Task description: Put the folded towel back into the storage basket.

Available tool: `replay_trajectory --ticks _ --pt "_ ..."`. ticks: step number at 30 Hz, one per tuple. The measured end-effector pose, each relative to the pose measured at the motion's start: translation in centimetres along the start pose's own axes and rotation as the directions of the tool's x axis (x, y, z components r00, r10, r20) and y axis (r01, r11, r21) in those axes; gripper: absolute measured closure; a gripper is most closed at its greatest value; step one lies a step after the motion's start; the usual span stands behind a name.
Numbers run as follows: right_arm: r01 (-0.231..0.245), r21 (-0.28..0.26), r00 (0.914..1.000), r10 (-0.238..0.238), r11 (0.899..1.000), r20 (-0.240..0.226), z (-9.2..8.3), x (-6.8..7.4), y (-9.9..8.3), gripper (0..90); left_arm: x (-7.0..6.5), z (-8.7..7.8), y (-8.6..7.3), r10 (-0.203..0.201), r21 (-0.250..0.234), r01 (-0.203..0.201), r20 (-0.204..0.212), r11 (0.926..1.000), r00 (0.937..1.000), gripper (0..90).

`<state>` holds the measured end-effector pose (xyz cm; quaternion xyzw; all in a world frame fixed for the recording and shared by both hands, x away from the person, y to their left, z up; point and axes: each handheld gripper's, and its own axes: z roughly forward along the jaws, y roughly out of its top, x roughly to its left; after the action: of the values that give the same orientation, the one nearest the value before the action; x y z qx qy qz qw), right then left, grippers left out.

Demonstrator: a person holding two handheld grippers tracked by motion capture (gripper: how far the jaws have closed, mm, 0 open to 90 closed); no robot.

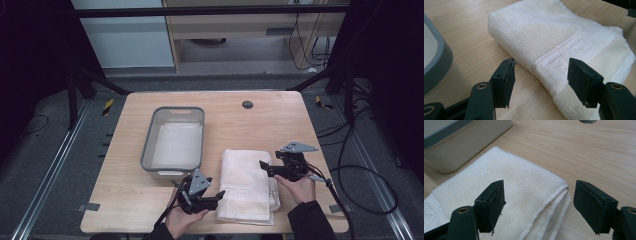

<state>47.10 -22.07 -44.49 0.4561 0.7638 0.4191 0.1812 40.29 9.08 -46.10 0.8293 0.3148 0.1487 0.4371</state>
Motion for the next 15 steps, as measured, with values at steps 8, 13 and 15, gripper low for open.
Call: replay_trajectory --ticks 8,13,15 --pt "-0.046 0.025 0.9989 0.046 0.999 -0.002 0.9 -0.2 -0.6 25.9 -0.3 1.3 -0.4 -0.002 0.038 0.001 0.006 0.9993 1.0000 35.8" --pt "-0.045 0.049 0.9989 0.044 0.998 0.019 1.6 -0.5 -1.0 26.3 -0.2 2.1 -0.7 -0.010 0.065 0.009 0.013 0.9978 0.9999 33.9" --pt "-0.045 0.055 0.9989 0.044 0.998 0.016 1.9 -0.5 -1.1 26.5 -0.3 2.3 -0.8 -0.013 0.072 0.012 0.014 0.9973 0.9998 33.2"
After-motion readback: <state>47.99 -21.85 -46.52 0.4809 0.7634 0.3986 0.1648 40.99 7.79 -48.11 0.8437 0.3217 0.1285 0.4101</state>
